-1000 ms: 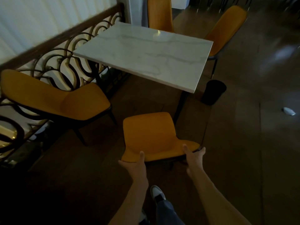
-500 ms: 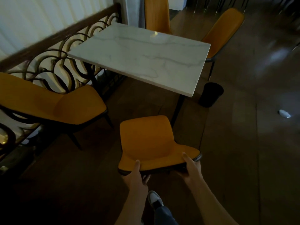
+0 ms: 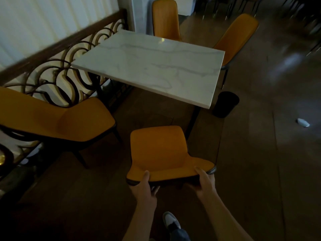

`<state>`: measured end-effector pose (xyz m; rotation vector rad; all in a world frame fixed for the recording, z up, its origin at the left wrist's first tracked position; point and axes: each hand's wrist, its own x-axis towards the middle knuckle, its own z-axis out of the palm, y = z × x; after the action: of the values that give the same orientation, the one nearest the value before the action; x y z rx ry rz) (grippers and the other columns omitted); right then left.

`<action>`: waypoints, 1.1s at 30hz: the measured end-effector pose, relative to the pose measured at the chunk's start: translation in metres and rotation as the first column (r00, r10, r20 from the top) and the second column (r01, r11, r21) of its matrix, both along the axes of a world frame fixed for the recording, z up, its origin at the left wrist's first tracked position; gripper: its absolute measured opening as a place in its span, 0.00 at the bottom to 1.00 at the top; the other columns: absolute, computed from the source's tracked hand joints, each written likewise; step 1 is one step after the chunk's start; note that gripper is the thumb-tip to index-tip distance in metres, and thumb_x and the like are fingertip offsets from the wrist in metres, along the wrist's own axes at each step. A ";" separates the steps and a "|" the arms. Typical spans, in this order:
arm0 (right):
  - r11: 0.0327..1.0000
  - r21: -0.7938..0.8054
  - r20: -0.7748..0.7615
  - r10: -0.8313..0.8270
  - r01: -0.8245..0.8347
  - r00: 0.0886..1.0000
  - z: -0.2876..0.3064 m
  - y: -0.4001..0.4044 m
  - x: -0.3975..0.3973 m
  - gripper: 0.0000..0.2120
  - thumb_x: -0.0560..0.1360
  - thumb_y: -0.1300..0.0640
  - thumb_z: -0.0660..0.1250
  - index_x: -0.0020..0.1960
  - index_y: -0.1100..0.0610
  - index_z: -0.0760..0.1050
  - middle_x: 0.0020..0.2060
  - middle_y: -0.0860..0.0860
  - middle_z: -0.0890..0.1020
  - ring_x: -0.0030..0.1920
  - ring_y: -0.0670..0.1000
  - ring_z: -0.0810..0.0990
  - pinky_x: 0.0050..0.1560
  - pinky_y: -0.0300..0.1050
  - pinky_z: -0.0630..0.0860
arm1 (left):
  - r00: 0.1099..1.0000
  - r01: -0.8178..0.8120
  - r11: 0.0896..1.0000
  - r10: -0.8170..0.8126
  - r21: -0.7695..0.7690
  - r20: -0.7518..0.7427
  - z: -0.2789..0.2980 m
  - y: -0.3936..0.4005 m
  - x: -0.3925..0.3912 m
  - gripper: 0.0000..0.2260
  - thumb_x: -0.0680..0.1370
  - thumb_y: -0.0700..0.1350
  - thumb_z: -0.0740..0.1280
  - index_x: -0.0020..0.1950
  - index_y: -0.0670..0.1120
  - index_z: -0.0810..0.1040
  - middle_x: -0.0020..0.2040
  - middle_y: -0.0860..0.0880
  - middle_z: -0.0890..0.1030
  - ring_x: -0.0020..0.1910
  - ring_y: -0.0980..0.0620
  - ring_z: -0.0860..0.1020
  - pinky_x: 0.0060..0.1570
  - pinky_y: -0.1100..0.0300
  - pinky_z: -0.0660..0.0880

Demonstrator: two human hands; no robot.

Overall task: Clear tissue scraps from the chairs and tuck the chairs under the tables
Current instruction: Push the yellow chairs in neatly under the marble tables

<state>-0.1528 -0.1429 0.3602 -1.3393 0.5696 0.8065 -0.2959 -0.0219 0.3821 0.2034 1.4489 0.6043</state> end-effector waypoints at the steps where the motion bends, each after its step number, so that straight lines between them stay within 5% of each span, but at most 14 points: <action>1: 1.000 0.002 -0.002 -0.003 0.003 1.000 0.000 0.005 0.001 0.24 0.75 0.63 0.71 0.66 0.51 0.68 0.58 0.58 0.77 0.55 0.62 0.78 0.50 0.69 0.78 | 1.000 0.006 1.000 -0.006 0.004 0.002 0.000 0.006 0.002 0.27 0.75 0.39 0.74 0.72 0.50 0.69 0.65 0.40 0.75 0.61 0.35 0.75 0.57 0.34 0.76; 16: 0.996 0.039 0.023 -0.083 0.082 0.996 -0.011 0.100 0.048 0.26 0.74 0.61 0.72 0.68 0.52 0.67 0.59 0.59 0.78 0.57 0.63 0.78 0.50 0.70 0.79 | 0.991 0.125 0.988 -0.129 0.091 0.042 -0.011 0.121 0.055 0.29 0.76 0.39 0.73 0.73 0.50 0.66 0.65 0.40 0.75 0.57 0.37 0.76 0.56 0.34 0.77; 33: 0.972 0.060 -0.021 -0.225 0.226 0.974 -0.004 0.232 0.114 0.28 0.74 0.63 0.71 0.68 0.48 0.65 0.61 0.55 0.76 0.62 0.61 0.75 0.58 0.72 0.74 | 0.960 0.279 0.958 -0.279 0.068 -0.010 -0.011 0.270 0.143 0.32 0.76 0.42 0.73 0.77 0.52 0.63 0.73 0.39 0.69 0.68 0.31 0.70 0.57 0.32 0.75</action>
<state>-0.0384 0.0891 0.3565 -1.1879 0.6889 0.6427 -0.1524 0.2484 0.3706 0.4544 1.3696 0.4232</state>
